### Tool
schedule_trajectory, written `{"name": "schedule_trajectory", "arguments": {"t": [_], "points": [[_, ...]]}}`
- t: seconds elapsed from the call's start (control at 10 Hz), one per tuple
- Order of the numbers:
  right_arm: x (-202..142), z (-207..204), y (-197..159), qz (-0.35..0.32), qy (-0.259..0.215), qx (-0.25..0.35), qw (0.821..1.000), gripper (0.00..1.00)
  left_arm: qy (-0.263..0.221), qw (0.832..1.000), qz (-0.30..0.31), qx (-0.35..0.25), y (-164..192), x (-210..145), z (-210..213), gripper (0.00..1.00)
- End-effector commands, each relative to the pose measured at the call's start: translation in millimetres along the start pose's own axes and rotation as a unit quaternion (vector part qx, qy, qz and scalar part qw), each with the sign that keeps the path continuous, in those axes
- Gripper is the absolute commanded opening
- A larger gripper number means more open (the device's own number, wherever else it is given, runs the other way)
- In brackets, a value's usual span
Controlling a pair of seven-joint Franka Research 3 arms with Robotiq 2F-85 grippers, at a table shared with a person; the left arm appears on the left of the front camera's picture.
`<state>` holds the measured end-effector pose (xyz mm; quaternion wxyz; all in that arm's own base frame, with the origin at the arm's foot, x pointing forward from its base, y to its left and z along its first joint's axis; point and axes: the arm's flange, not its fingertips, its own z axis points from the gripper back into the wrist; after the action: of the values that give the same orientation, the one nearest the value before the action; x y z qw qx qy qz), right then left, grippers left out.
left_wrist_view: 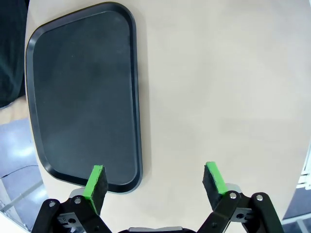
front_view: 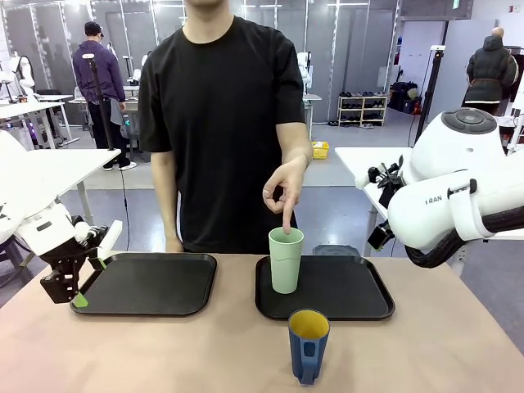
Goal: Sort and store the cups by type.
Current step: Pick up the Handle plastic cup and place it into the empty Flat Tray.
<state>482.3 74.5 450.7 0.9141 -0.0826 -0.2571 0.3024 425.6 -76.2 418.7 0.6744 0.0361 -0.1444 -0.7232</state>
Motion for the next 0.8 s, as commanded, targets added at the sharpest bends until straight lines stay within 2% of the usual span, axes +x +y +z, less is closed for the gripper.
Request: {"name": "schedule_trajectory", "arguments": {"t": [0.0, 0.1, 0.3, 0.4, 0.5, 0.7], "points": [[-17, 10, -21, 0.102, 0.008, 0.059, 0.993, 1.0, 0.01, 1.0, -0.002, 0.011, -2, -1, -2, 1.0], [-20, 8, -24, 0.137, 0.024, 0.064, 0.988, 1.0, 0.01, 1.0, -0.002, 0.011, -2, -1, -2, 1.0], [-29, 2, -27, 0.236, 0.029, 0.099, 0.966, 1.0, 0.01, 1.0, -0.002, 0.011, -2, -1, -2, 1.0], [-34, -2, -25, 0.27, 0.04, 0.091, 0.958, 1.0, 0.01, 1.0, -0.002, 0.011, -2, -1, -2, 1.0], [-37, -7, -21, 0.29, 0.046, 0.107, 0.95, 1.0, 0.01, 1.0, -0.002, 0.011, -2, -1, -2, 1.0], [-42, -18, -14, 0.299, 0.054, 0.113, 0.946, 1.0, 0.01, 1.0, -0.002, 0.011, -2, -1, -2, 1.0]]}}
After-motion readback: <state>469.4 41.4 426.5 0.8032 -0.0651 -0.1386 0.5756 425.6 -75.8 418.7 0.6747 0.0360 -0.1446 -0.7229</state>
